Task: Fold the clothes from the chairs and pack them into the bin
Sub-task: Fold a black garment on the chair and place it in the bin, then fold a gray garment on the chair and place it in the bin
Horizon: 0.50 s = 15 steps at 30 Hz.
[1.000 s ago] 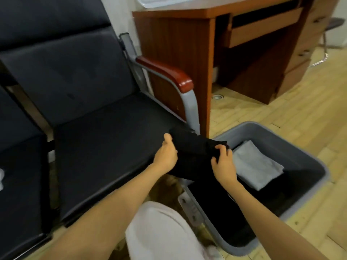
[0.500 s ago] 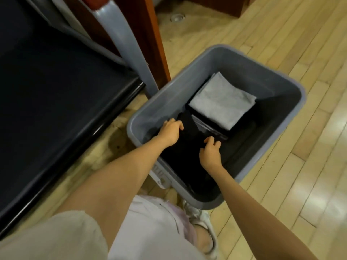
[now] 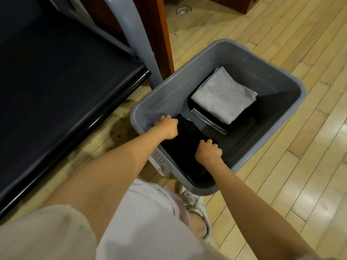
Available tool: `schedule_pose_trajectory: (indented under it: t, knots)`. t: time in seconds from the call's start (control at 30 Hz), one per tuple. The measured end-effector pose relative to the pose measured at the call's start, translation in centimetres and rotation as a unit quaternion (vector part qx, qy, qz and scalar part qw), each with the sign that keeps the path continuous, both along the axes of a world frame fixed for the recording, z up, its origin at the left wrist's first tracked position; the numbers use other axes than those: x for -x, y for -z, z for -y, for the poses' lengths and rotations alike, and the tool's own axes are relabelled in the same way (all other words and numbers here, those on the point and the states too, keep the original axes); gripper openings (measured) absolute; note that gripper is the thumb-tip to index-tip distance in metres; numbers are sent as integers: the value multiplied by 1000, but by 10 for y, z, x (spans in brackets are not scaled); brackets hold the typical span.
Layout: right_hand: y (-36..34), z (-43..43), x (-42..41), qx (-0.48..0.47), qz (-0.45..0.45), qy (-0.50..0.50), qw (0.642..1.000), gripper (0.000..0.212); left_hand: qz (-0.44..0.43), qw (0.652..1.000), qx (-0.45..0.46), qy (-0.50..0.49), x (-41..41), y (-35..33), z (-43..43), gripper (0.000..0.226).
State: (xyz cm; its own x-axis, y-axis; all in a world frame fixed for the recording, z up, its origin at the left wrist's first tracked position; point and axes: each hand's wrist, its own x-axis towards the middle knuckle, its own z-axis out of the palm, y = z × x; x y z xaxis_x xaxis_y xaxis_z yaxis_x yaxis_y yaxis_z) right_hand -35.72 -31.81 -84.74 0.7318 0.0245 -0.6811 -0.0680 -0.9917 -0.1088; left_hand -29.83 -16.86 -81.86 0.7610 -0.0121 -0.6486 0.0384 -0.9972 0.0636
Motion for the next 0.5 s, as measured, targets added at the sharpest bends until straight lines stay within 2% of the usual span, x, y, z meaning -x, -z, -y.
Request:
schedule_pose_trajectory:
  t: [0.1,0.23,0.37,0.5]
  knots:
    - [-25,-5,0,10,18,-40,999,37,7,1000,-3,18,13,-25,0,46]
    - [-72,-27,-5,-1,131,-118,984,43,63,998,-11,8,36,-73,-22,34]
    - [-130,-71,-7,-35,224,-199,953,47,154,987,-24,-40,74,-128,-67,37]
    - [-186,-127,3,-88,311,-285,903,43,256,960,-17,-112,124,-181,-124,33]
